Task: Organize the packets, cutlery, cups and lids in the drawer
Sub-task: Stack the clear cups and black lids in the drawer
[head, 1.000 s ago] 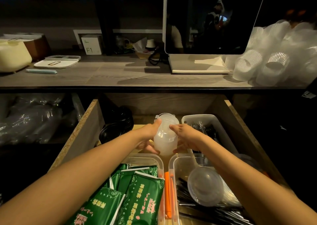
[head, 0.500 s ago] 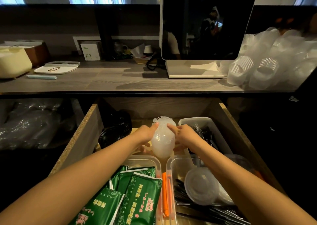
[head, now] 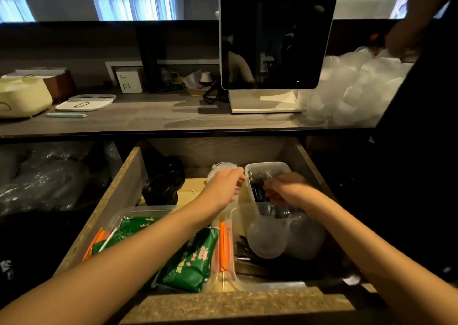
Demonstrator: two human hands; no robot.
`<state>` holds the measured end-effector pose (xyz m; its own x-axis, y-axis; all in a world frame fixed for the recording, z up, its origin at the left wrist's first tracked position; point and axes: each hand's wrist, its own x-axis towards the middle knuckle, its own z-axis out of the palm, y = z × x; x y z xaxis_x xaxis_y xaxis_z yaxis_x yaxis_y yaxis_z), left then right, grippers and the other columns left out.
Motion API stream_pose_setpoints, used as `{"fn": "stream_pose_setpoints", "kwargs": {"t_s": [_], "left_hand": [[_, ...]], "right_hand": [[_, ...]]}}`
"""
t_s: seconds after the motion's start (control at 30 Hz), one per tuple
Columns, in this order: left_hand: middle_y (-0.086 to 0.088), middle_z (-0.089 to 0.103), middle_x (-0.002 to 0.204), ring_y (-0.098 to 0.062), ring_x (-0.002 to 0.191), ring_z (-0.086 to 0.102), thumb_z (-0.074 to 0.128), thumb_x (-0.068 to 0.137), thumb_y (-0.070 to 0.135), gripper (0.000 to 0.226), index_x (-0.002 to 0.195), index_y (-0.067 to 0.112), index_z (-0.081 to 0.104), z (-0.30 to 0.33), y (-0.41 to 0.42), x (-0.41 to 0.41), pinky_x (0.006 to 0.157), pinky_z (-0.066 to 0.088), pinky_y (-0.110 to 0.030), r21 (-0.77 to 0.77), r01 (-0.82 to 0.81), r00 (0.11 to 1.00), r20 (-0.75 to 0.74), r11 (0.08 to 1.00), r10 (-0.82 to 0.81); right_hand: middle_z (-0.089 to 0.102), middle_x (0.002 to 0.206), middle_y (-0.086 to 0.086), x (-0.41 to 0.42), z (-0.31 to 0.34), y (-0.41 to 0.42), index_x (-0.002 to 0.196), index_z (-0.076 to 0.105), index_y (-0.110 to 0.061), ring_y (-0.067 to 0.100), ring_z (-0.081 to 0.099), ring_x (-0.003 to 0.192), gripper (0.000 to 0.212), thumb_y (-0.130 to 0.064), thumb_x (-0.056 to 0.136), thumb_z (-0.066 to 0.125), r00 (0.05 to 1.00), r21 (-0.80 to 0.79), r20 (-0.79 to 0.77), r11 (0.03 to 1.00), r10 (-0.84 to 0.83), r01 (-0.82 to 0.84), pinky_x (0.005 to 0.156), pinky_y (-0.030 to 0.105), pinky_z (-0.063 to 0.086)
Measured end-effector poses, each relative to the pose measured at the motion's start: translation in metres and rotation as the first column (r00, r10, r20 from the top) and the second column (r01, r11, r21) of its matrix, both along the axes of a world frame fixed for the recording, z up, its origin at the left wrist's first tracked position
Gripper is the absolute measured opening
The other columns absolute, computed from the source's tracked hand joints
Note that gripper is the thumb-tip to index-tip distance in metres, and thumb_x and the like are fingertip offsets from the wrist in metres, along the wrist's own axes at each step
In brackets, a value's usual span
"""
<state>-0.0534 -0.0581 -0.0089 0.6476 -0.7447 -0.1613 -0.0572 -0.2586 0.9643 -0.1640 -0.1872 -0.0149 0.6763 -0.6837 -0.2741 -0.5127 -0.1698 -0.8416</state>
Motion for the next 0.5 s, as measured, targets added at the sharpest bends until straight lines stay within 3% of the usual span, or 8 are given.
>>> {"fn": "stream_pose_setpoints", "kwargs": {"t_s": [0.1,0.2,0.23,0.3,0.33,0.37,0.43,0.5], "left_hand": [[-0.005,0.057,0.1,-0.018,0.093,0.055,0.039,0.104,0.042,0.033,0.105,0.015,0.059,-0.013,0.005,-0.024,0.085,0.048,-0.031,0.118,0.085,0.991,-0.117,0.989,-0.071],[-0.003,0.049,0.082,-0.013,0.068,0.045,0.033,0.104,0.051,0.045,0.09,0.016,0.057,-0.023,0.007,-0.04,0.063,0.038,-0.026,0.247,0.129,0.986,-0.134,0.96,-0.098],[-0.006,0.054,0.088,-0.015,0.073,0.051,0.031,0.105,0.052,0.049,0.102,0.012,0.06,-0.025,0.007,-0.046,0.066,0.041,-0.027,0.282,0.14,0.983,-0.151,0.949,-0.1],[-0.018,0.056,0.13,-0.031,0.115,0.059,0.03,0.105,0.052,0.059,0.141,0.008,0.046,-0.031,0.005,-0.052,0.095,0.05,-0.039,0.339,0.142,0.979,-0.188,0.93,-0.081],[-0.021,0.05,0.142,-0.038,0.129,0.052,0.031,0.104,0.053,0.063,0.147,0.008,0.039,-0.032,0.005,-0.054,0.105,0.045,-0.045,0.361,0.128,0.978,-0.199,0.924,-0.058],[-0.022,0.049,0.142,-0.039,0.129,0.051,0.033,0.104,0.053,0.064,0.147,0.007,0.038,-0.031,0.004,-0.057,0.106,0.045,-0.046,0.363,0.098,0.98,-0.198,0.927,-0.027],[-0.014,0.058,0.116,-0.029,0.1,0.059,0.037,0.104,0.05,0.054,0.137,0.009,0.048,-0.026,0.004,-0.06,0.082,0.051,-0.036,0.314,0.036,0.978,-0.208,0.949,0.031],[-0.008,0.056,0.09,-0.021,0.076,0.053,0.04,0.104,0.043,0.036,0.118,0.015,0.058,-0.021,0.005,-0.058,0.067,0.044,-0.03,0.254,0.026,0.982,-0.186,0.967,0.022]], "right_hand": [[0.068,0.087,-0.001,-0.029,-0.008,0.003,0.096,0.071,-0.018,0.012,0.062,0.079,0.015,-0.031,0.094,0.063,0.965,-0.27,-0.226,0.943,0.135,-0.195,0.079,0.028,0.053],[0.07,0.107,-0.003,-0.044,-0.017,0.01,0.112,0.07,-0.02,0.01,0.062,0.09,0.026,-0.034,0.09,0.067,0.916,-0.326,-0.343,0.888,0.209,-0.325,0.079,0.024,0.049],[0.069,0.109,-0.004,-0.045,-0.019,0.012,0.113,0.07,-0.021,0.008,0.06,0.09,0.027,-0.035,0.09,0.067,0.905,-0.339,-0.365,0.875,0.217,-0.346,0.077,0.023,0.046],[0.069,0.113,-0.004,-0.044,-0.026,0.014,0.114,0.069,-0.021,0.007,0.059,0.092,0.026,-0.034,0.091,0.066,0.894,-0.389,-0.389,0.841,0.221,-0.377,0.075,0.022,0.042],[0.069,0.114,-0.003,-0.043,-0.03,0.014,0.113,0.07,-0.021,0.008,0.06,0.096,0.025,-0.033,0.091,0.066,0.894,-0.408,-0.389,0.829,0.221,-0.382,0.078,0.022,0.042],[0.069,0.116,-0.003,-0.043,-0.032,0.015,0.113,0.07,-0.02,0.009,0.061,0.1,0.025,-0.031,0.091,0.066,0.898,-0.425,-0.382,0.822,0.217,-0.379,0.082,0.022,0.043],[0.069,0.118,-0.003,-0.043,-0.036,0.014,0.114,0.07,-0.019,0.009,0.061,0.106,0.024,-0.027,0.092,0.066,0.92,-0.449,-0.342,0.827,0.191,-0.339,0.088,0.023,0.042],[0.07,0.113,-0.002,-0.046,-0.036,0.011,0.112,0.071,-0.018,0.01,0.061,0.103,0.021,-0.025,0.093,0.064,0.948,-0.457,-0.278,0.846,0.156,-0.274,0.085,0.022,0.042]]}}
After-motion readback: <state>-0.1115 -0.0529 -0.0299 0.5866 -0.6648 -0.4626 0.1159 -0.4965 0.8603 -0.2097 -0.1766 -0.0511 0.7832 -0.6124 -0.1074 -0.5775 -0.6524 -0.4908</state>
